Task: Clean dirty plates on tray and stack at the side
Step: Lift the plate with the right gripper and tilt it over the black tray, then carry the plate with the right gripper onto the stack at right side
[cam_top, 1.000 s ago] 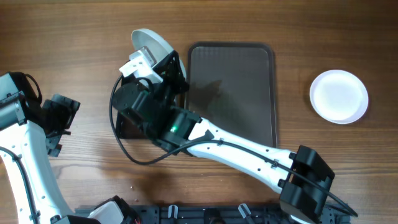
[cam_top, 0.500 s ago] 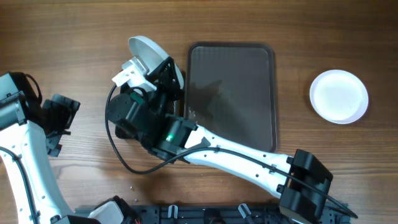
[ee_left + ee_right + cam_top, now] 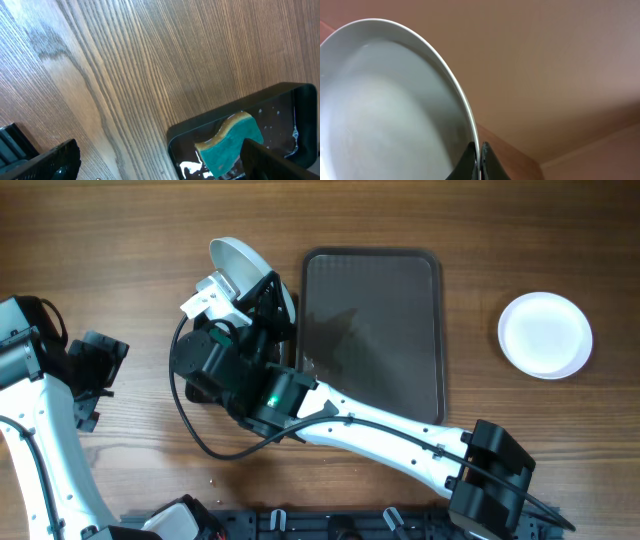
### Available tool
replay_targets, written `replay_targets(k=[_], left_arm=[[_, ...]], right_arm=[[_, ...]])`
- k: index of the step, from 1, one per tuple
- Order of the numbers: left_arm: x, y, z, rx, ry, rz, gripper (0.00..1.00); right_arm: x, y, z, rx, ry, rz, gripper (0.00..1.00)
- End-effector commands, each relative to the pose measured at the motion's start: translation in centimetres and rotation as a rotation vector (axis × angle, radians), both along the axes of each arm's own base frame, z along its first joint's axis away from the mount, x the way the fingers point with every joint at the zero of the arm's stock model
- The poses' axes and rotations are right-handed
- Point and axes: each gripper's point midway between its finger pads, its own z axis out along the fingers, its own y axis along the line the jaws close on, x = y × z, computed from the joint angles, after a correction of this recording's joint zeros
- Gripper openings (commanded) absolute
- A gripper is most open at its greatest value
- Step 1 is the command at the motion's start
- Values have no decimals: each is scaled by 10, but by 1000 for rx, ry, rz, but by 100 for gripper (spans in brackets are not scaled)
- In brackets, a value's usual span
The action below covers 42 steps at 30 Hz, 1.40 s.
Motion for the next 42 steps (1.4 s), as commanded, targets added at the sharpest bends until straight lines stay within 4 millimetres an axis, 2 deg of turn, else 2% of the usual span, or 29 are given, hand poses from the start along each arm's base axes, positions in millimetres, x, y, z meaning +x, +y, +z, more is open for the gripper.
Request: replay_targets(k=[1, 13, 16, 18, 21, 24, 25, 28, 30, 33, 34, 36, 38, 41, 42], left_arm=[[0, 4, 6, 19, -13, 21, 100], [0, 4, 6, 19, -14, 21, 100], [0, 4, 6, 19, -13, 21, 100], [0, 4, 6, 19, -14, 21, 100], [0, 4, 6, 19, -13, 21, 100], [0, 4, 6, 19, -14, 21, 100], [0, 4, 6, 19, -14, 21, 100], [0, 4, 6, 19, -14, 21, 100], [0, 4, 6, 19, -13, 21, 100], [0, 4, 6, 19, -14, 21, 100], [0, 4, 6, 19, -14, 21, 100], [0, 4, 6, 19, -13, 21, 100], [0, 4, 6, 19, -13, 21, 100], [0, 4, 6, 19, -14, 21, 100], [0, 4, 6, 19, -14, 21, 100]], right_arm=[[-2, -1, 14, 24, -21, -10, 4], [-1, -1, 15, 35, -25, -11, 4], [1, -3, 14, 104, -39, -26, 4], [5, -9, 7, 216, -45, -46, 4], [14, -1, -30, 329, 103, 35, 4], [20, 3, -84, 539, 392, 84, 4], [21, 2, -97, 623, 491, 87, 4], [25, 3, -112, 880, 773, 138, 4], [31, 1, -102, 1017, 905, 223, 4], [50, -25, -71, 1206, 1004, 334, 5], [59, -43, -60, 1252, 996, 339, 4], [77, -90, -38, 1352, 956, 308, 4], [87, -134, -22, 1427, 914, 269, 4], [91, -209, -5, 1519, 833, 160, 4], [88, -241, -4, 1551, 803, 83, 4]])
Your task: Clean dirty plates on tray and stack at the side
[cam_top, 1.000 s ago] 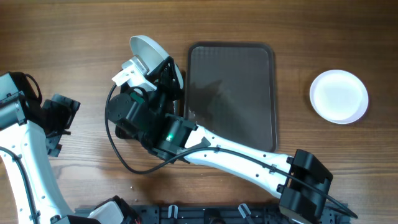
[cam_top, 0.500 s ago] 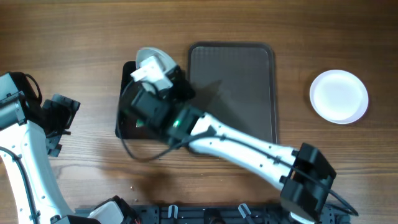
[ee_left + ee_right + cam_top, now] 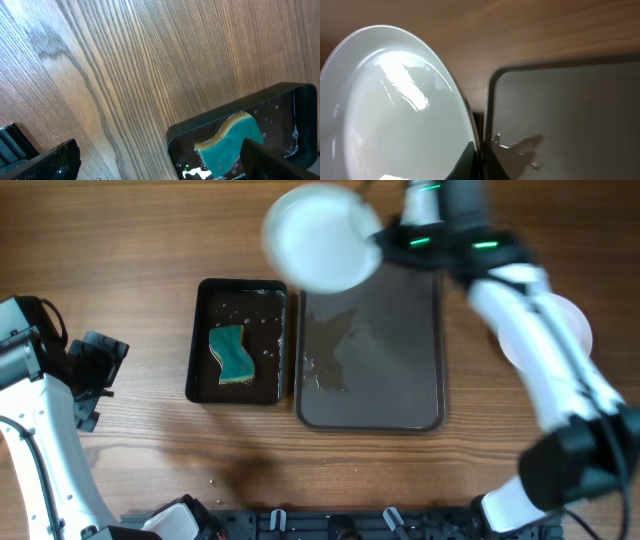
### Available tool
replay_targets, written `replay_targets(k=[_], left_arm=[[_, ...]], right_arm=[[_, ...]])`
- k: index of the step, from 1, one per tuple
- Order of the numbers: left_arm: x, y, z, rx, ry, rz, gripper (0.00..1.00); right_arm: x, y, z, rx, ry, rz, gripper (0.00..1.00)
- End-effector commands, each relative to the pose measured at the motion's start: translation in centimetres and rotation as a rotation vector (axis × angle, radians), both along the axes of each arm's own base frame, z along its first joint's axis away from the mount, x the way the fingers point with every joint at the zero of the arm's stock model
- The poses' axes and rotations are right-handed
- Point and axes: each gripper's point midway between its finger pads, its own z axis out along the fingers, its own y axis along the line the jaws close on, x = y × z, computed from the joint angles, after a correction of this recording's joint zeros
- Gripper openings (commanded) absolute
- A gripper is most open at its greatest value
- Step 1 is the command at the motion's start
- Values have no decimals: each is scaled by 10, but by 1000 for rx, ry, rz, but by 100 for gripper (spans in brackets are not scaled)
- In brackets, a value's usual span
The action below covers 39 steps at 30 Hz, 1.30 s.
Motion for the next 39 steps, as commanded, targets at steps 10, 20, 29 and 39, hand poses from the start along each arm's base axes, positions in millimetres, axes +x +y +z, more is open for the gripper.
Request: replay_targets(k=[10, 20, 29, 39], left_arm=[[0, 4, 6, 19, -13, 21, 100], [0, 4, 6, 19, -14, 21, 100], [0, 4, 6, 19, -14, 21, 100], [0, 4, 6, 19, -13, 21, 100]], right_arm=[[-95, -327, -55, 85, 327, -746, 4], [-196, -411, -151, -100, 555, -1064, 4], [-163, -380, -172, -225, 512, -948, 4], [-137, -321, -117, -150, 379, -744, 47]])
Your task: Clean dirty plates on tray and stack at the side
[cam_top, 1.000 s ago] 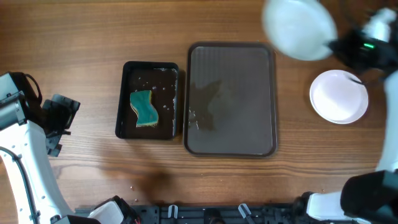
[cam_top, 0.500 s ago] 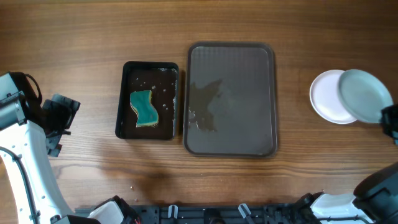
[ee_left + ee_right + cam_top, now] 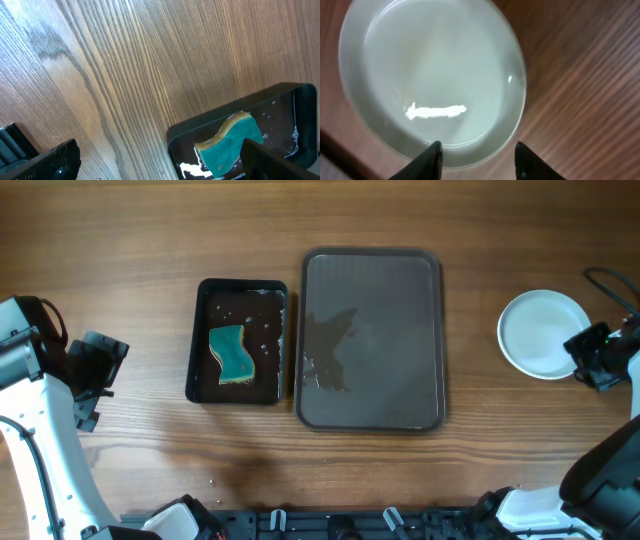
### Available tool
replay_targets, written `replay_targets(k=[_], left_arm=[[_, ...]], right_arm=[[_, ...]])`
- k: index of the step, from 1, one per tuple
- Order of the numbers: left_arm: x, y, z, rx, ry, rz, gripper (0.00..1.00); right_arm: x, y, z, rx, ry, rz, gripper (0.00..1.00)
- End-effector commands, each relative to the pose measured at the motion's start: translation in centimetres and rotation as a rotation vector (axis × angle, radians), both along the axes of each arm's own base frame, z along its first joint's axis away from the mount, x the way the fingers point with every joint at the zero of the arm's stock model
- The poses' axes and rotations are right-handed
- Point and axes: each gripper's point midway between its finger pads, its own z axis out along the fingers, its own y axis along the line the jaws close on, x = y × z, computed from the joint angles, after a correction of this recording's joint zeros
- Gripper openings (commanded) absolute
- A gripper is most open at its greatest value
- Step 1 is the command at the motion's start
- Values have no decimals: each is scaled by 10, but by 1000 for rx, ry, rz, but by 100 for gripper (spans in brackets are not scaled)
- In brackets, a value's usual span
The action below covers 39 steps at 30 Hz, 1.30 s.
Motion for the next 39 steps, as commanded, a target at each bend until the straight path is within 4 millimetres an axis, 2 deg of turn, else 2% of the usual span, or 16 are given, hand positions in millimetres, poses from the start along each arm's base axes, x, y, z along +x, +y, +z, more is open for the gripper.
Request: replay_targets(k=[1, 5, 7, 8, 9, 10, 11, 14, 17, 21, 26, 29, 31, 33, 35, 39], left_arm=[[0, 4, 6, 19, -14, 21, 100], [0, 4, 6, 19, -14, 21, 100], [0, 4, 6, 19, -14, 21, 100], [0, 4, 6, 19, -14, 21, 100], [0, 4, 6, 19, -14, 21, 100], [0, 4, 6, 19, -13, 21, 100], [0, 4, 6, 19, -14, 21, 100], [0, 4, 6, 19, -14, 21, 100], [0, 4, 6, 19, -14, 21, 100], [0, 4, 6, 19, -14, 21, 100], [0, 4, 6, 19, -14, 21, 100], [0, 4, 6, 19, -14, 21, 100], [0, 4, 6, 19, -14, 21, 100], [0, 4, 6, 19, -14, 21, 100], [0, 4, 6, 19, -13, 21, 100], [0, 4, 6, 19, -14, 21, 100]], right_arm=[[21, 36, 73, -13, -221, 165, 47], [17, 103, 153, -16, -482, 394, 48], [4, 145, 196, -16, -634, 523, 51], [-3, 161, 212, -16, -689, 568, 52], [-14, 179, 230, -23, -755, 620, 57], [-26, 192, 245, -36, -807, 655, 80], [-37, 202, 256, -43, -847, 665, 100], [-71, 222, 282, -20, -938, 633, 100], [-99, 232, 300, 39, -1013, 542, 100], [-117, 225, 301, -45, -1031, 488, 100], [-118, 221, 302, -116, -1033, 499, 100], [-119, 237, 306, -210, -1081, 701, 100], [-107, 256, 322, -410, -1233, 953, 100], [-102, 256, 320, -505, -1261, 1001, 100], [-97, 250, 304, -570, -1239, 994, 100], [-90, 236, 251, -624, -1204, 923, 100]])
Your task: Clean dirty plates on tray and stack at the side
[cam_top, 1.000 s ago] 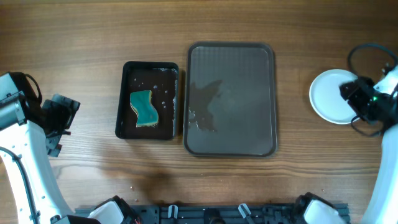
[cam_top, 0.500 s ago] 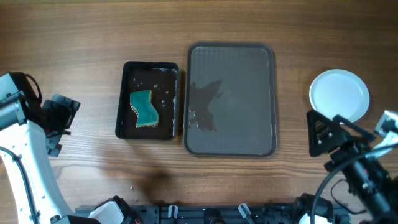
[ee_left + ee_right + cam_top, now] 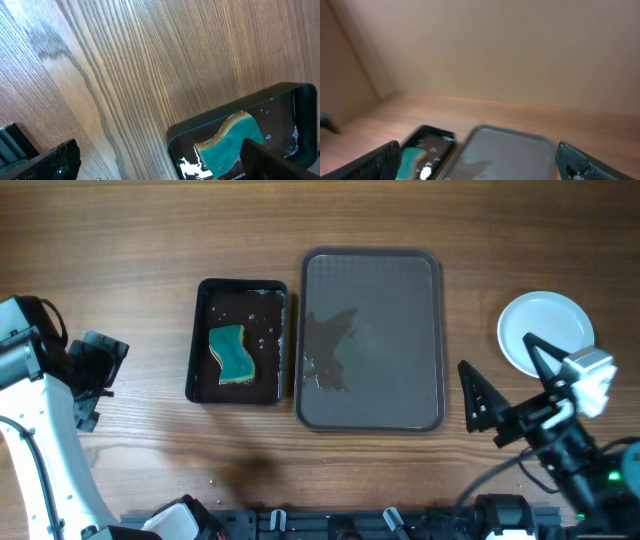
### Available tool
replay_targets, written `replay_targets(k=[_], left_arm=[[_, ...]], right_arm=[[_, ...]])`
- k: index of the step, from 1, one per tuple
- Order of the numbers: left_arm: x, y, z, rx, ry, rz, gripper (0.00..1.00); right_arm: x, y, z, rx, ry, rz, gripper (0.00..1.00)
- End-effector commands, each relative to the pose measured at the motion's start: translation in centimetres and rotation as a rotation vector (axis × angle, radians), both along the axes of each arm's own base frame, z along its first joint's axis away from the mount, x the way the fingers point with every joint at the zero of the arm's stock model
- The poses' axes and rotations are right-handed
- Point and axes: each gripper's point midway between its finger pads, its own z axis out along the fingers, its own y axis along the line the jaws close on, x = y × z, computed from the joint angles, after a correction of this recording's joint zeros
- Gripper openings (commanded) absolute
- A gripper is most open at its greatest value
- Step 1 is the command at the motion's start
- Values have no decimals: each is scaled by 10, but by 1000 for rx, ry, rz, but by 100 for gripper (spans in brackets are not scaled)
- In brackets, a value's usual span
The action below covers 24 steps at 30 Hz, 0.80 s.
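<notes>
The dark grey tray (image 3: 370, 340) lies in the middle of the table with no plate on it, only wet marks; it also shows in the right wrist view as the tray (image 3: 505, 155). White plates (image 3: 545, 330) rest stacked on the wood to its right. My right gripper (image 3: 510, 380) hovers open near the front right, pointing left over the tray, nothing between its fingers (image 3: 590, 160). My left gripper (image 3: 95, 370) stands open at the far left, empty, its fingers (image 3: 50, 160) wide apart.
A black basin (image 3: 238, 340) with water drops stands left of the tray and holds a green sponge (image 3: 232, 352). The left wrist view shows the sponge (image 3: 232, 145) in that basin (image 3: 280, 100). A black rail runs along the front edge.
My right gripper was open right beside the white plates at the right edge. It now sits farther forward and raised, facing left across the tray. The plates stay put.
First my right gripper held a white plate tilted over the basin on the left. Then it had the plate above the tray's far edge. Later the plate lay on the one at the right, the gripper open. Now the gripper is clear. The left arm never moved.
</notes>
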Motion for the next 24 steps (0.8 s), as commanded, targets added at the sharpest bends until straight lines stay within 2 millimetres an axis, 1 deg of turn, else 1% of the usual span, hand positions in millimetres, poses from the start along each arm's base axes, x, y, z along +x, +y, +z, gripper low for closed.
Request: replay_targets(k=[1, 5, 7, 10, 12, 18, 19, 20, 21, 24], left_arm=[[0, 4, 6, 19, -14, 21, 100], [1, 4, 6, 19, -14, 21, 100], [0, 4, 6, 19, -14, 21, 100], [0, 4, 6, 19, -14, 21, 100], [0, 4, 6, 19, -14, 21, 100], [0, 4, 6, 19, -14, 21, 100], [0, 4, 6, 19, -14, 21, 100], [0, 4, 6, 19, -14, 21, 100], [0, 4, 6, 19, -14, 21, 100], [0, 4, 6, 19, -14, 21, 100]], right_arm=[[6, -19, -45, -83, -52, -111, 100], [14, -20, -86, -81, -102, -122, 100], [17, -20, -110, -80, -115, -122, 100], [22, -20, -132, -76, -147, -124, 100], [27, -20, -141, -76, -165, -124, 100], [35, -20, -159, -74, -194, -124, 100], [36, -20, -165, -74, -197, -125, 100], [38, -21, -175, -79, -165, -131, 100], [38, -22, -179, -78, -144, -134, 100], [38, -23, -178, -80, -148, -141, 100]])
